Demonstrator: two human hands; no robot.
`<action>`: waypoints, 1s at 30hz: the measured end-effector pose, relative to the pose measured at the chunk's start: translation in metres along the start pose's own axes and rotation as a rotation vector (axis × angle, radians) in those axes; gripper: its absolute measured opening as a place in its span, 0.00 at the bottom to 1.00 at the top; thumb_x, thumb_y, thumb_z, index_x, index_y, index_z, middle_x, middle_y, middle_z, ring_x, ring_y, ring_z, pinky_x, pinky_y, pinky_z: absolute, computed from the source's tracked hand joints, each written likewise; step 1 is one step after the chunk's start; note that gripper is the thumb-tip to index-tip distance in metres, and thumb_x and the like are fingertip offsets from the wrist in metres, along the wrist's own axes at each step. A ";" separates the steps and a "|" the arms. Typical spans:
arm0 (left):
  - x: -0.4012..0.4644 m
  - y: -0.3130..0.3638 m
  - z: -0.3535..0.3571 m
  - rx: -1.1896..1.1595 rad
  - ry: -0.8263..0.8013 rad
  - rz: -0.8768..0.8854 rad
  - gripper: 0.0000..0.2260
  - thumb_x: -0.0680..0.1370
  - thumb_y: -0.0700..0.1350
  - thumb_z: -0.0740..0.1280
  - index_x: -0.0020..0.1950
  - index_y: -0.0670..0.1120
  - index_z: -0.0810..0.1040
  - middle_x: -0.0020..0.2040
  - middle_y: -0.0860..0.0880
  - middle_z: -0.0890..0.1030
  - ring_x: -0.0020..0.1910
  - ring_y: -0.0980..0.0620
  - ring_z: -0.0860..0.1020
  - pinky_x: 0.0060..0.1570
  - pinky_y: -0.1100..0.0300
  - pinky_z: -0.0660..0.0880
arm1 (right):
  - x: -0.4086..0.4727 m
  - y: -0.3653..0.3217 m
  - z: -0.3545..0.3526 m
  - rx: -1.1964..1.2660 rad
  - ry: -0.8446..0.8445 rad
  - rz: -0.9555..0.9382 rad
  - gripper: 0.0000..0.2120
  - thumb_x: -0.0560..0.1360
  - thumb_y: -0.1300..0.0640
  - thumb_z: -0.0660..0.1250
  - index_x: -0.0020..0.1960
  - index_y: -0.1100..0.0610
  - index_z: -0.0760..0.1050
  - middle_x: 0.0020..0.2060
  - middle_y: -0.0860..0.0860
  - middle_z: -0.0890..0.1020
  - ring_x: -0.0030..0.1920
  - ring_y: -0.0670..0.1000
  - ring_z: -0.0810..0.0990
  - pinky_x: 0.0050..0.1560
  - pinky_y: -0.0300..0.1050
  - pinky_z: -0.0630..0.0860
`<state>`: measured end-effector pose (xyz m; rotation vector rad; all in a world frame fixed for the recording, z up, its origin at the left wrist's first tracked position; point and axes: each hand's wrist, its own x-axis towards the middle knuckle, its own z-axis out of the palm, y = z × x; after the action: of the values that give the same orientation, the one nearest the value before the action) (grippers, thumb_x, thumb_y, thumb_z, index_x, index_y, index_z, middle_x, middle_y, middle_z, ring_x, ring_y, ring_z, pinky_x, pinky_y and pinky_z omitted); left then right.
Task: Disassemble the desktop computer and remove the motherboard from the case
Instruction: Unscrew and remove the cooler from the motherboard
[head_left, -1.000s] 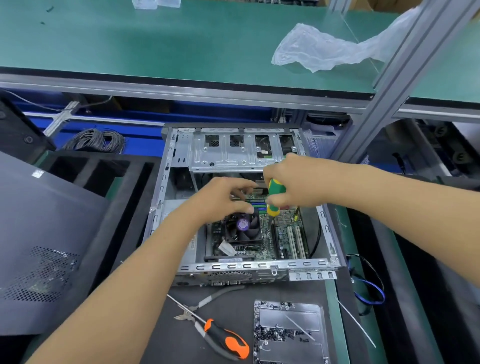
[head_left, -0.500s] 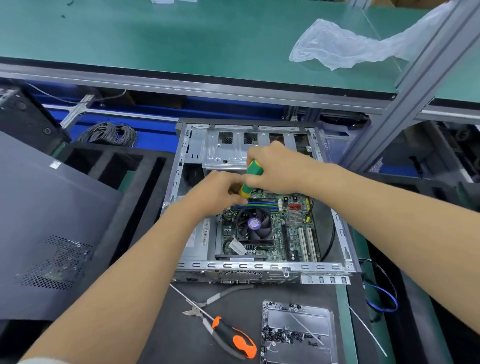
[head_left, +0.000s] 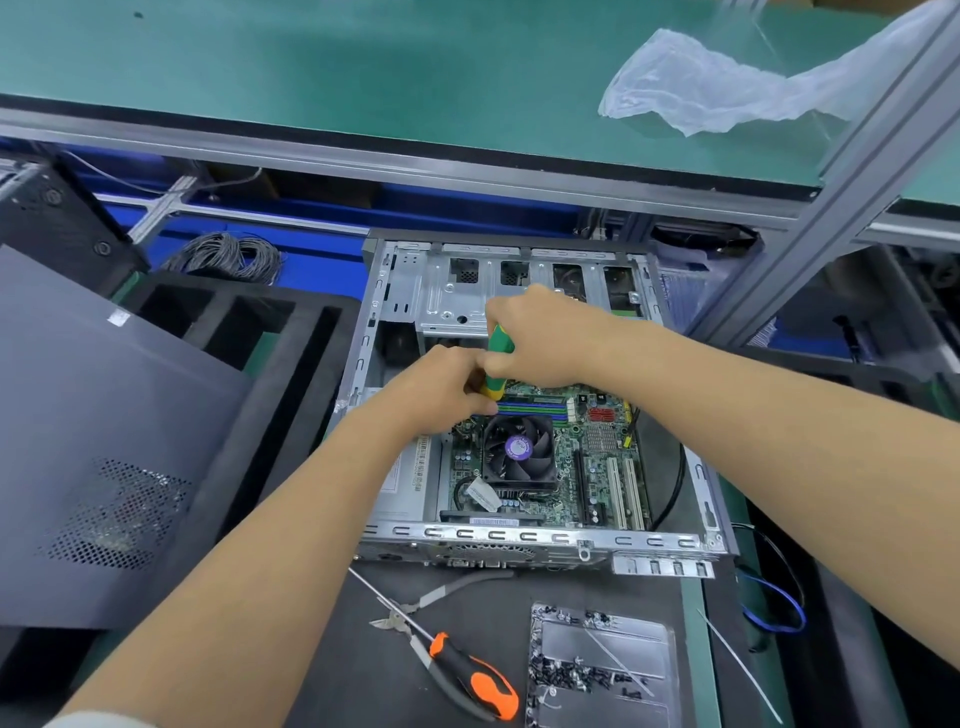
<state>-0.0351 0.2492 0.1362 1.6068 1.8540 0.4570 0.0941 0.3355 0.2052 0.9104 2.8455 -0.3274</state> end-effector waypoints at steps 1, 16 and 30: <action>0.000 0.000 0.000 0.006 0.003 0.000 0.08 0.73 0.44 0.74 0.48 0.51 0.76 0.44 0.50 0.82 0.45 0.49 0.80 0.51 0.51 0.77 | 0.001 -0.001 -0.001 -0.014 -0.005 -0.006 0.15 0.76 0.44 0.64 0.51 0.56 0.71 0.37 0.50 0.69 0.36 0.52 0.74 0.28 0.43 0.64; 0.001 -0.009 -0.004 -0.054 0.015 -0.024 0.13 0.69 0.47 0.77 0.38 0.58 0.73 0.38 0.58 0.78 0.36 0.62 0.76 0.34 0.65 0.68 | 0.009 -0.011 -0.007 -0.078 -0.057 -0.046 0.20 0.76 0.40 0.64 0.58 0.54 0.70 0.38 0.47 0.63 0.34 0.48 0.70 0.28 0.44 0.62; 0.004 -0.014 -0.005 -0.037 0.025 -0.068 0.14 0.67 0.50 0.79 0.38 0.56 0.73 0.37 0.58 0.79 0.35 0.61 0.77 0.31 0.64 0.68 | 0.008 -0.020 -0.013 -0.065 -0.092 -0.045 0.23 0.73 0.43 0.71 0.61 0.52 0.68 0.40 0.47 0.63 0.33 0.47 0.68 0.28 0.43 0.59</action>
<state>-0.0493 0.2510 0.1305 1.5152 1.9013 0.4810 0.0754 0.3275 0.2190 0.7985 2.7788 -0.2719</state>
